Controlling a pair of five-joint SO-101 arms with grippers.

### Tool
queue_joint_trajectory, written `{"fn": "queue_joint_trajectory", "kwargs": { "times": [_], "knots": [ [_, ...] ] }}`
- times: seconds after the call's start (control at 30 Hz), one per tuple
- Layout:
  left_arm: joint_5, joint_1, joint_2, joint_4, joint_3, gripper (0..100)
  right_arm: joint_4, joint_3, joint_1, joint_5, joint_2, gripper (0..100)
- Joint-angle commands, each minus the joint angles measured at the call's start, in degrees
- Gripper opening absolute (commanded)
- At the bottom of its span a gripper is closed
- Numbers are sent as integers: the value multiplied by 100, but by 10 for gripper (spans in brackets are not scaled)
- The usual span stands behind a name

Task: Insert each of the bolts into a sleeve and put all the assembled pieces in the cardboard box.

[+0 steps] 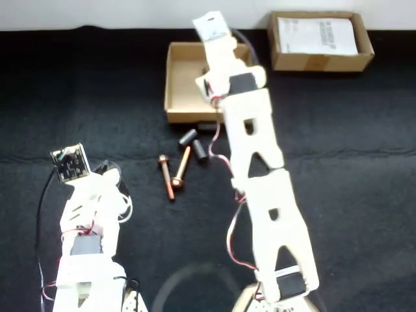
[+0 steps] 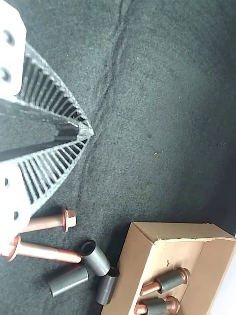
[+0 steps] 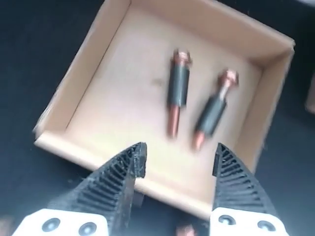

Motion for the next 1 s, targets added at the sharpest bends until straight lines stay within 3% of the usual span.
{"fn": "queue_joint_trajectory", "kwargs": {
  "times": [0.0, 0.3, 0.63, 0.97],
  "knots": [
    [-18, -66, -57, -9, 119, 10, 1068, -760, -171, 62, -884, 198],
    [-18, -66, -57, 0, 119, 10, 1156, -242, -110, 35, -1226, 198],
    [-18, -66, -57, -9, 119, 10, 1095, 4804, -400, -255, -3442, 198],
    [-18, -66, -66, 0, 119, 10, -488, 6870, -523, -255, -3688, 198]
  ]
}}
